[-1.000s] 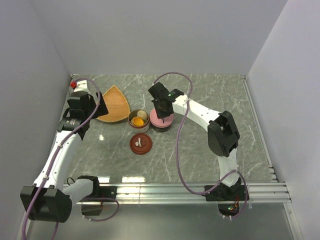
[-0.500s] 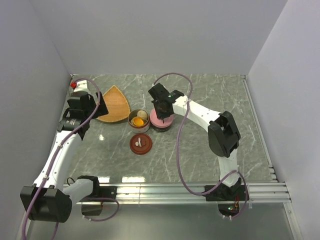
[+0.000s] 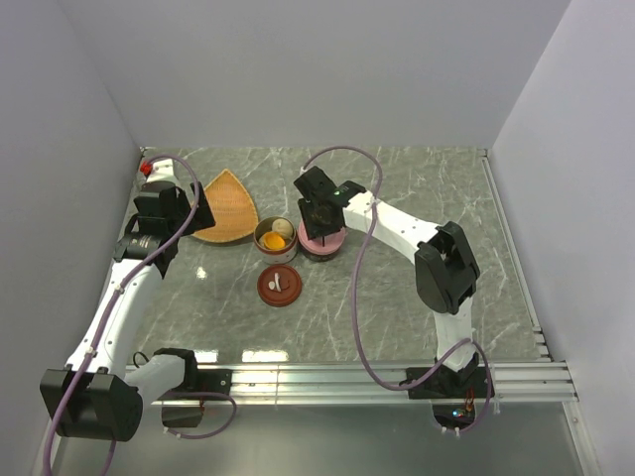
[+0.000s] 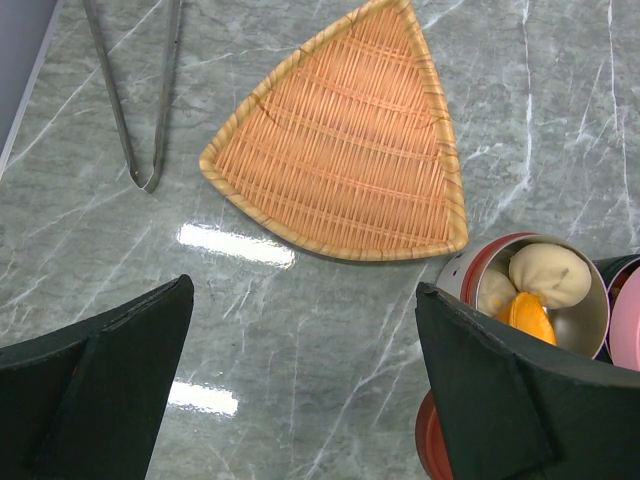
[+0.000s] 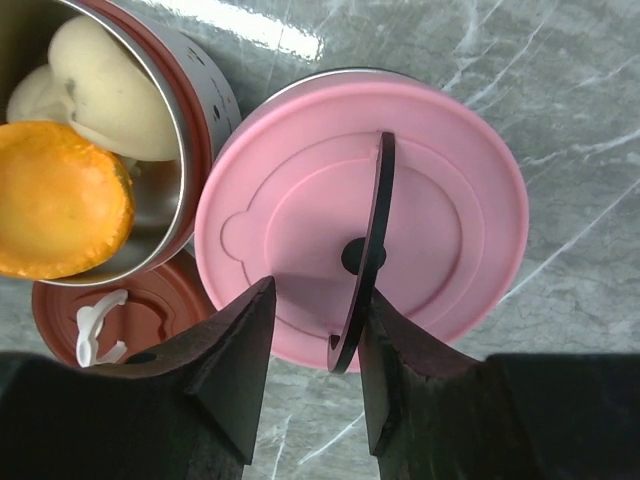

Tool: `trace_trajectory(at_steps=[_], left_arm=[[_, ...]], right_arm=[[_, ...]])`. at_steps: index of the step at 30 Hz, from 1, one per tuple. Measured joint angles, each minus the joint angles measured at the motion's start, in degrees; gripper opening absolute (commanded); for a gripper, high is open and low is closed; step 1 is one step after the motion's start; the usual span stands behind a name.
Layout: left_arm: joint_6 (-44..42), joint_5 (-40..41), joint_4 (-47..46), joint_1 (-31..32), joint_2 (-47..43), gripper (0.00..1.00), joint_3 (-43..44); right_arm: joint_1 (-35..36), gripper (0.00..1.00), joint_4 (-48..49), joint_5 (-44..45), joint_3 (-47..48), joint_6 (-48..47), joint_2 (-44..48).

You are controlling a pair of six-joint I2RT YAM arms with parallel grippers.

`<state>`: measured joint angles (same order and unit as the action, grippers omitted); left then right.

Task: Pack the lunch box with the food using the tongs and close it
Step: Put the lid back on the lunch box

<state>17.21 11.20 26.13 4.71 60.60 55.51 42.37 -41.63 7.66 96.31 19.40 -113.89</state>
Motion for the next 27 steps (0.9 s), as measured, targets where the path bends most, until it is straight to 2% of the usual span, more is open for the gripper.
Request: trace_trajectory(at_steps=[12,15,19,27], left_arm=[[0.0,0.0,0.0,0.0,0.0,0.99,0.0],[0.0,0.0,0.0,0.0,0.0,0.99,0.0],[0.0,0.0,0.0,0.0,-0.1,1.0,0.0],[0.0,0.0,0.0,0.0,-0.6,1.0,0.0]], right_arm=[[0.0,0.46,0.5,0.5,0.1,-0.4,1.4],[0.0,0.42,0.4,0.7,0.1,-0.4,1.4],[0.0,0.3,0.2,1.0,0.1,-0.4,1.4],[0.0,0.28,-0.2,1.2,1.2,-0.4,1.4]])
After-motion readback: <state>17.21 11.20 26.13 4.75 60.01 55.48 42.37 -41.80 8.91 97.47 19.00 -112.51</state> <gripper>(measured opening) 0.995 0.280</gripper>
